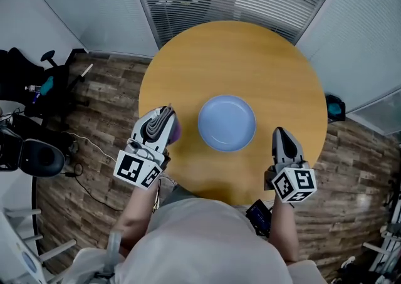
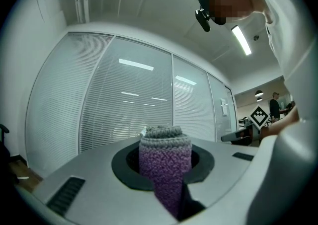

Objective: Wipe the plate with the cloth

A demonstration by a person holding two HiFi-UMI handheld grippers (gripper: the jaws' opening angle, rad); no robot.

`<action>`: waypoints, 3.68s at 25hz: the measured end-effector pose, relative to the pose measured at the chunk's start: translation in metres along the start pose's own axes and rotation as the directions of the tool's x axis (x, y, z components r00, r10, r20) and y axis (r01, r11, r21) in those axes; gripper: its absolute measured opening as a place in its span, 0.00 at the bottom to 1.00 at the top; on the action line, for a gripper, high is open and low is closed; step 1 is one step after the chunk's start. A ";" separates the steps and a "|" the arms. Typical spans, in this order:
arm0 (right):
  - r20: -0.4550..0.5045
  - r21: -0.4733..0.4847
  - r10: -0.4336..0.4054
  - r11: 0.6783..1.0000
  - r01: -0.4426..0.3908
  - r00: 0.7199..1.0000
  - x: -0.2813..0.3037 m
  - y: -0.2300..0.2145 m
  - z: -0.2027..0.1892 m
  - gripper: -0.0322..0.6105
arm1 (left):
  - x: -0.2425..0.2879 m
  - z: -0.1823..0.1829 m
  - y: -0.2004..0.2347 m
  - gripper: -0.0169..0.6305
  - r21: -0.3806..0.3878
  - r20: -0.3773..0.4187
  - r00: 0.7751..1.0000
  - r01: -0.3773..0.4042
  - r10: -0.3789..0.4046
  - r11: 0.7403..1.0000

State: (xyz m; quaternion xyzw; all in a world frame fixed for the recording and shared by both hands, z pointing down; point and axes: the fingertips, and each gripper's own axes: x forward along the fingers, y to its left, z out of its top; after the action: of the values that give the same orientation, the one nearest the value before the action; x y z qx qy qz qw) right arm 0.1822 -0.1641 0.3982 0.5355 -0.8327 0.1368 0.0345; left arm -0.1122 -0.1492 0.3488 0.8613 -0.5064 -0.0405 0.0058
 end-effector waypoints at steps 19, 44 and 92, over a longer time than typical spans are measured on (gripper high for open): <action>-0.187 0.047 -0.059 0.996 0.069 0.981 0.058 -0.049 -0.100 0.09 | 0.018 -0.047 0.016 0.15 -0.027 -0.095 0.995 0.008 -0.010 1.000; -0.558 0.428 0.123 0.890 0.158 0.821 0.109 -0.057 -0.259 0.38 | 0.030 -0.064 0.018 0.15 -0.038 -0.134 0.990 0.033 -0.038 0.999; -0.326 0.351 0.110 0.936 0.013 0.939 0.044 0.006 -0.086 0.10 | 0.047 -0.022 -0.013 0.15 0.080 -0.051 0.991 0.129 -0.126 0.988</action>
State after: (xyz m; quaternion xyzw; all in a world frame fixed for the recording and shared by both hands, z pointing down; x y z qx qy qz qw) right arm 0.1501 -0.1777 0.4886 0.4803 -0.7899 0.3730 0.0794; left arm -0.0762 -0.1845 0.3670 0.8922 -0.4512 0.0001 -0.0210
